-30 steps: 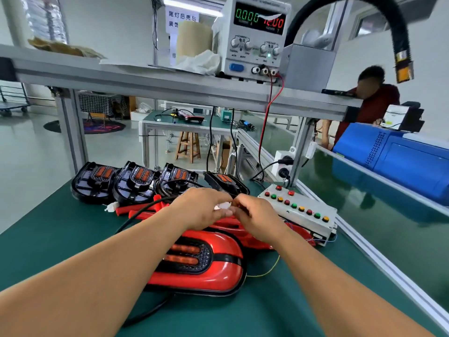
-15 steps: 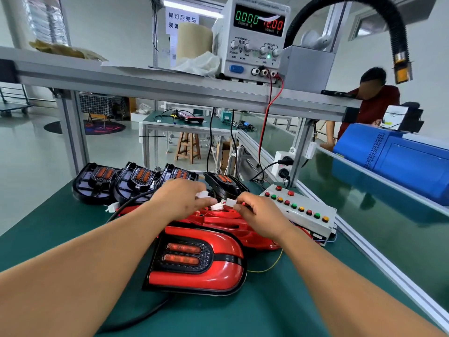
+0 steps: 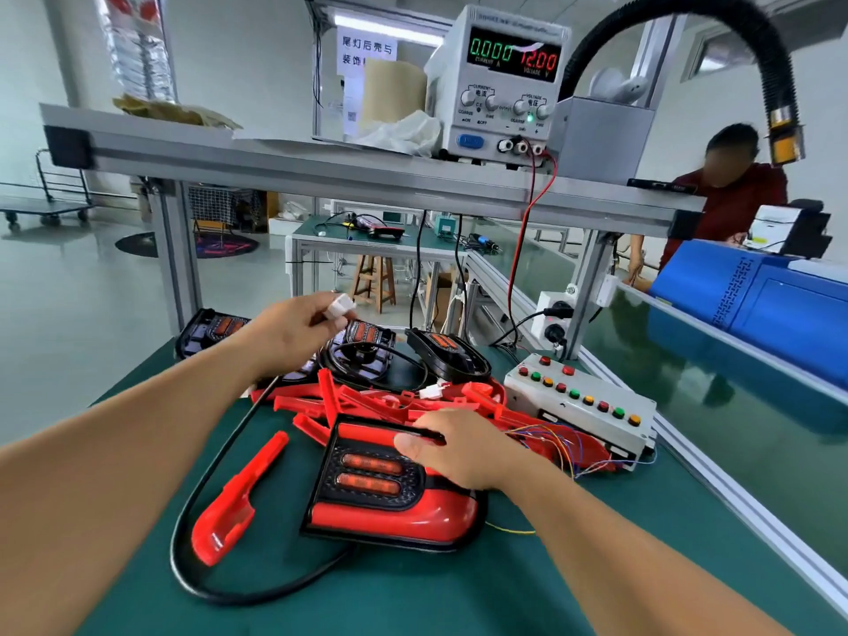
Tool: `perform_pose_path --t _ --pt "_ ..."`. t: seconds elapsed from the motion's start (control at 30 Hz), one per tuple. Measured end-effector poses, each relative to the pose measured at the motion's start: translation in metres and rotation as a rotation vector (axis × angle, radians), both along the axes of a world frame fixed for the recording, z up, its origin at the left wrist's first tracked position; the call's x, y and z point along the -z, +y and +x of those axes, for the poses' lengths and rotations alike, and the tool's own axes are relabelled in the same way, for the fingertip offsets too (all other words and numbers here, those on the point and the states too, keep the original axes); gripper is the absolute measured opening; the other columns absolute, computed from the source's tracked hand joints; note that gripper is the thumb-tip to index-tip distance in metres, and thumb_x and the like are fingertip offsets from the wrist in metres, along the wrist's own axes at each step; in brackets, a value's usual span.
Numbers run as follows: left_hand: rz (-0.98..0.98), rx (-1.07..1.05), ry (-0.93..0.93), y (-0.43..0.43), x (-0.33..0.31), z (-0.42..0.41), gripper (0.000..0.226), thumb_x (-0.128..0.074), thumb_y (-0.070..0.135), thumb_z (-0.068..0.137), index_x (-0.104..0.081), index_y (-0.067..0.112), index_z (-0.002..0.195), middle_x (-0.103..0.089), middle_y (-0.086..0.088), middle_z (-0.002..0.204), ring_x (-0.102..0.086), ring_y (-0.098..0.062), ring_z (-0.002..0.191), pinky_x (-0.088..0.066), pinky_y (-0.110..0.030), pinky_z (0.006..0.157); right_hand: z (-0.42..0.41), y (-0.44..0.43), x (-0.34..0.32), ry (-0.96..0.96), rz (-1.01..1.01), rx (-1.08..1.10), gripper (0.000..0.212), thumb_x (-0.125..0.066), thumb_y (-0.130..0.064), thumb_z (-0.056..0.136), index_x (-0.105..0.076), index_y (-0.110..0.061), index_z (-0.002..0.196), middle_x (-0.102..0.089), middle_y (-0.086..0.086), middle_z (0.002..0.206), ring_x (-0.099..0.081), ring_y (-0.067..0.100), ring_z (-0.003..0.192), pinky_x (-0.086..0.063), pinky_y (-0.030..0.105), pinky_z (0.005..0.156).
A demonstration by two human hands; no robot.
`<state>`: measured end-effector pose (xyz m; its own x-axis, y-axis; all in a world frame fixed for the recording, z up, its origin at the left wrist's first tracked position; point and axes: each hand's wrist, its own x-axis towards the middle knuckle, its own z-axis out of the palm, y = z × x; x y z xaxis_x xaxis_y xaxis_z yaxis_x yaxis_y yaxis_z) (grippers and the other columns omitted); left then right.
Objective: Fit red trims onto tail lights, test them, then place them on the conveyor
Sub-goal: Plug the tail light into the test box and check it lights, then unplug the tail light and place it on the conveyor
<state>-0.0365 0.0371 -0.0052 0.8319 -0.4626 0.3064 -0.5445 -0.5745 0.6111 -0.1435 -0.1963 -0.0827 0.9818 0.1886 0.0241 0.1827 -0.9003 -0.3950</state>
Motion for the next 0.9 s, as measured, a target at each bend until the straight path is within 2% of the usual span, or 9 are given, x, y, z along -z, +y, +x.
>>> perform_pose_path --t 0.1,0.17,0.27,0.37,0.47,0.6,0.7,0.8,0.9 --pt "-0.169 0.008 0.015 0.017 -0.011 -0.008 0.015 -0.05 0.027 0.101 -0.06 0.036 0.108 -0.066 0.004 0.086 -0.055 -0.004 0.061 -0.041 -0.023 0.059 0.003 0.008 0.001 0.033 -0.047 0.011 0.066 -0.047 -0.066 0.091 -0.056 -0.016 0.132 -0.057 0.003 0.121 -0.053 0.023 0.119 -0.039 0.029 0.092" --pt "-0.353 0.008 0.054 0.026 -0.026 -0.015 0.017 -0.049 0.025 0.101 -0.06 0.038 0.101 -0.07 0.005 0.094 -0.067 -0.009 0.089 -0.051 -0.032 0.079 0.005 0.01 -0.001 0.056 -0.032 0.032 0.062 -0.048 -0.067 0.089 -0.059 -0.02 0.128 -0.053 -0.002 0.111 -0.055 0.022 0.114 -0.039 0.029 0.088" --pt "-0.566 0.019 0.068 0.039 -0.056 -0.028 0.021 -0.049 0.02 0.101 -0.063 0.036 0.096 -0.072 0.007 0.087 -0.069 -0.015 0.097 -0.051 -0.05 0.095 0.007 0.011 -0.003 0.105 -0.024 0.064 0.071 -0.048 -0.07 0.087 -0.056 -0.016 0.132 -0.05 0.007 0.129 -0.049 0.027 0.125 -0.04 0.035 0.1" --pt "-0.743 0.082 0.071 0.053 -0.088 -0.039 0.02 -0.048 0.019 0.102 -0.064 0.031 0.097 -0.071 0.005 0.084 -0.07 -0.02 0.098 -0.051 -0.054 0.095 0.006 0.012 -0.004 0.105 -0.013 0.057 0.076 -0.048 -0.072 0.087 -0.053 -0.012 0.134 -0.047 0.006 0.131 -0.048 0.025 0.125 -0.041 0.038 0.104" --pt "-0.947 0.144 0.051 0.065 -0.114 -0.046 0.016 -0.045 0.022 0.103 -0.06 0.028 0.105 -0.07 0.005 0.08 -0.071 -0.019 0.097 -0.057 -0.047 0.085 0.003 0.012 -0.004 0.069 -0.018 0.046 0.078 -0.046 -0.072 0.087 -0.051 -0.012 0.136 -0.049 0.005 0.133 -0.048 0.023 0.125 -0.041 0.036 0.104" --pt "-1.406 0.251 0.103 0.073 -0.137 -0.048 0.011 -0.046 0.022 0.102 -0.056 0.022 0.106 -0.067 0.002 0.075 -0.072 -0.019 0.09 -0.059 -0.045 0.078 -0.004 0.008 -0.006 0.027 0.039 0.084 0.075 -0.047 -0.074 0.084 -0.053 -0.016 0.131 -0.057 0.0 0.129 -0.057 0.018 0.115 -0.046 0.031 0.095" --pt "-1.693 0.278 0.131 0.078 -0.143 -0.041 0.014 -0.042 0.018 0.104 -0.055 0.019 0.105 -0.069 -0.004 0.077 -0.071 -0.022 0.084 -0.059 -0.048 0.08 -0.008 0.004 -0.006 -0.021 0.262 0.133 0.042 -0.055 -0.067 0.083 -0.057 -0.03 0.102 -0.066 -0.008 0.1 -0.064 0.006 0.088 -0.053 0.026 0.079" --pt "-1.923 0.178 0.162 0.079 -0.122 -0.03 0.016 -0.044 0.015 0.103 -0.059 0.015 0.106 -0.07 -0.009 0.078 -0.069 -0.026 0.081 -0.059 -0.046 0.076 -0.012 0.001 -0.01 -0.057 0.62 0.221 0.055 -0.059 -0.07 0.069 -0.06 -0.026 0.104 -0.07 -0.009 0.096 -0.069 0.0 0.078 -0.051 0.012 0.062" --pt "-2.023 0.015 0.328 0.067 -0.076 -0.022 0.022 -0.044 0.019 0.104 -0.058 0.014 0.12 -0.07 -0.006 0.08 -0.068 -0.022 0.081 -0.061 -0.039 0.073 -0.008 0.001 -0.017 -0.098 0.86 0.342 0.069 -0.06 -0.07 0.064 -0.064 -0.018 0.108 -0.074 -0.001 0.097 -0.073 0.008 0.079 -0.057 0.021 0.065"
